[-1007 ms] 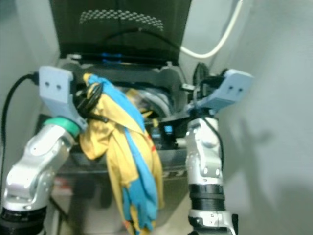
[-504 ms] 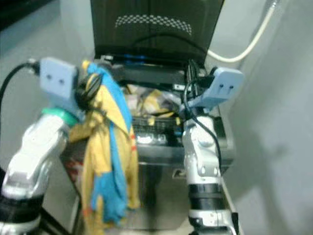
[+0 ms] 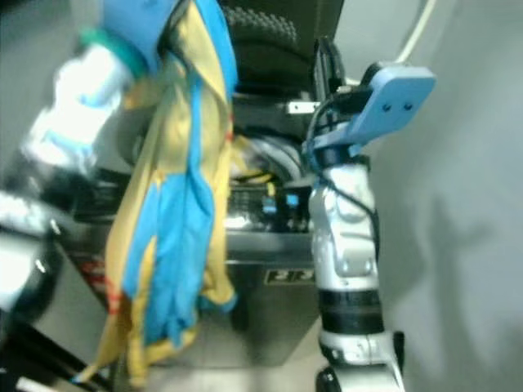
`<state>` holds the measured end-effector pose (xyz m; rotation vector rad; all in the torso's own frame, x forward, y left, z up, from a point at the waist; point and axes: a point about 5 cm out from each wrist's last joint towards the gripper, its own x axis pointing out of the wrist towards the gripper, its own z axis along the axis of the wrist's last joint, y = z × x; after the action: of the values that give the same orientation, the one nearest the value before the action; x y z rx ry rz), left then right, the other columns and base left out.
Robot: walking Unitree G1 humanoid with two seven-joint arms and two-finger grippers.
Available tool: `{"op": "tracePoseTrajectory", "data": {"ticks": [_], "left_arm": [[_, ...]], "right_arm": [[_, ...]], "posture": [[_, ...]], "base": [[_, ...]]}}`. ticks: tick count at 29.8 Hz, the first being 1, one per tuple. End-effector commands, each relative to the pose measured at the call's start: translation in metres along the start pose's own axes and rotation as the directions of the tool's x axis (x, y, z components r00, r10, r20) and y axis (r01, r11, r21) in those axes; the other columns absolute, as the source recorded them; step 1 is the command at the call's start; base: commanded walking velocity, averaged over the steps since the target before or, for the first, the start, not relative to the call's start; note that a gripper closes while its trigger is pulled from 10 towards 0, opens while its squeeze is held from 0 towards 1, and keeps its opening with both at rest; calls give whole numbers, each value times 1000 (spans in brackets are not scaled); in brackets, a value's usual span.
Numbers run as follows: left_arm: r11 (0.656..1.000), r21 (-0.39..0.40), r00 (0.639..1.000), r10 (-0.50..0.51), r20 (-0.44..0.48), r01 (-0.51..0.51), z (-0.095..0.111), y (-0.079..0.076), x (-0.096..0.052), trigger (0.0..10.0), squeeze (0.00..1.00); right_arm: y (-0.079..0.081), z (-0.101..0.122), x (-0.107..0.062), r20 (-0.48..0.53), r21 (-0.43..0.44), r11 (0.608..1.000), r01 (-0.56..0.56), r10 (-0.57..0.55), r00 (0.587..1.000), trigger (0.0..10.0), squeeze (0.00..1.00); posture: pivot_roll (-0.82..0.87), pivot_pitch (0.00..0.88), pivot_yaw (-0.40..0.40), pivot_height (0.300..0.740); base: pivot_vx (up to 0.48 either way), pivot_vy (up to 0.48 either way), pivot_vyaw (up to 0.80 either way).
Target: Clothes washing
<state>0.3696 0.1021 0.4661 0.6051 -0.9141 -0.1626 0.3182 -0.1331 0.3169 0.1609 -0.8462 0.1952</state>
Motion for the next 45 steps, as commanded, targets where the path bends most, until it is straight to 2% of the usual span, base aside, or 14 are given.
{"op": "tracePoseTrajectory", "data": {"ticks": [1,2,6,7,8,10,11,22,26,31,33,34,40,45], "left_arm": [[944,-305,961,-195,-197,129,-42,-28,-16,10000,0],[867,-453,895,-356,-267,210,-67,-51,-35,10000,0],[756,-593,774,-541,-329,277,-102,-79,-71,10000,0],[756,-593,774,-541,-329,277,-102,-79,-71,10000,0],[693,-654,746,-600,-290,303,-109,-85,-81,10000,231],[682,-662,743,-609,-278,311,-109,-86,-82,10000,231],[681,-651,747,-613,-256,336,-109,-84,-83,10000,1000],[629,-574,801,-592,84,525,-69,-62,-78,10000,1000],[572,-533,761,-602,244,624,-30,-60,-106,10000,1000],[561,-507,734,-633,247,654,-20,-63,-125,10000,1000],[546,-487,704,-670,236,682,-17,-65,-138,10000,847],[529,-457,663,-721,201,714,-17,-67,-156,10000,0],[568,-417,609,-792,-42,709,-40,-65,-198,10000,0],[633,-362,610,-769,-192,684,-58,-66,-206,10000,0]], "right_arm": [[1,6,1,23,0,1000,0,0,1000,10000,0],[0,5,0,19,-2,1000,3,-3,1000,10000,0],[0,4,-1,6,-5,1000,3,-3,1000,10000,0],[0,4,-1,6,-5,1000,3,-3,1000,10000,0],[0,2,-2,-6,0,1000,-2,2,1000,10000,0],[0,2,-1,-10,3,1000,-4,4,1000,10000,0],[2,1,-1,-13,8,1000,-10,10,1000,10000,0],[10,-4,1,-26,37,999,-38,39,999,10000,0],[12,-7,0,-40,47,998,-47,49,998,10000,0],[12,-9,-1,-46,50,997,-51,53,998,10000,0],[12,-10,-2,-49,52,997,-54,56,997,10000,0],[13,-11,-3,-55,54,997,-57,60,997,10000,0],[14,-17,-5,-75,68,995,-67,72,995,10000,0],[16,-18,-5,-78,76,995,-70,76,994,10000,0]], "posture": [[-14,161,7,740],[-19,166,8,740],[-17,167,-7,740],[-17,167,-7,740],[-1,162,-17,740],[-1,162,-17,740],[7,157,-22,740],[31,144,-33,740],[52,132,-39,740],[68,127,-39,740],[68,127,-39,740],[85,127,-39,740],[107,134,-48,740],[108,137,-49,740]], "base": [[0,0,0],[0,0,0],[0,0,0],[0,0,0],[0,0,0],[0,0,0],[0,0,0],[0,0,0],[0,0,0],[0,0,0],[0,0,0],[0,0,0],[0,0,0],[0,0,0]]}}
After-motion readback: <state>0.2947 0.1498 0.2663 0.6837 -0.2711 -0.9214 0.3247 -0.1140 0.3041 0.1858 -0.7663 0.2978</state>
